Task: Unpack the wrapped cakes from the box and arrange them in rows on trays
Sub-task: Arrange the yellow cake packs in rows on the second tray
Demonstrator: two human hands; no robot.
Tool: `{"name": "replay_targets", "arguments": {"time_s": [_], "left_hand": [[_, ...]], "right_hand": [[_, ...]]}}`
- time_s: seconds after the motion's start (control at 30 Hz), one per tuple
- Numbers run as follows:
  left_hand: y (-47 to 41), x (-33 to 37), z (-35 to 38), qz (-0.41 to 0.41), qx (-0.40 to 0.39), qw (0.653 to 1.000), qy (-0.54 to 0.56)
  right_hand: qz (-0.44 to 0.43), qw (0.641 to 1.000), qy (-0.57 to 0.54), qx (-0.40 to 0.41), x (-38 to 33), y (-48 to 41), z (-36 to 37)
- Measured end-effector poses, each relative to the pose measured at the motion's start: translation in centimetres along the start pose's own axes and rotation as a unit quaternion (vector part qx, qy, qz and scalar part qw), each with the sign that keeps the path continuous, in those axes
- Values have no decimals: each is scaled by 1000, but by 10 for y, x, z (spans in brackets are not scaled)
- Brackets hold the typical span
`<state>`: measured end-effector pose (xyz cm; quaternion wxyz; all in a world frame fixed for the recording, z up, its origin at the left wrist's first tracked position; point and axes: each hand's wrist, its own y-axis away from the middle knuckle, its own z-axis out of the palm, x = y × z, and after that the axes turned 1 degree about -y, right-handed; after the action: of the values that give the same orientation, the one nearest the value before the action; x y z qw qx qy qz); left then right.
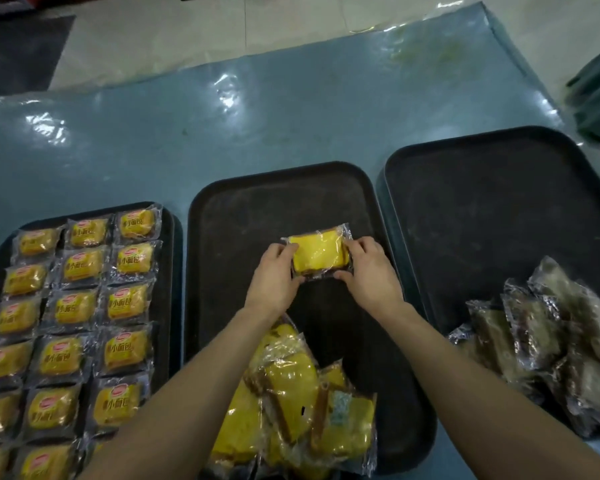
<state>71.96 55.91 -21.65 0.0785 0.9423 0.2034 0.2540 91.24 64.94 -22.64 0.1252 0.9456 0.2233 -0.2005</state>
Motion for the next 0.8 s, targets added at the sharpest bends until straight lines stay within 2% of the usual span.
{"name": "replay_targets", "arguments": {"time_s": [0.37, 0.5, 0.63, 0.7, 0.8], "left_hand": [[-125, 20, -5, 38, 45, 998, -28], [-113, 11, -10, 42, 17, 999, 10], [-64, -8, -28, 16, 17, 999, 30], [-32, -18, -38, -5, 7, 1000, 4], [15, -36, -47, -67, -97, 993, -9]], "right_hand": [[-8, 996, 81, 28, 9, -123, -29], [-12, 996, 78, 42, 10, -110, -29], [0, 990, 66, 123, -6, -60, -22], [-11, 995, 6, 101, -21, -31, -13], [-7, 997, -76, -31, -40, 12, 10]]}}
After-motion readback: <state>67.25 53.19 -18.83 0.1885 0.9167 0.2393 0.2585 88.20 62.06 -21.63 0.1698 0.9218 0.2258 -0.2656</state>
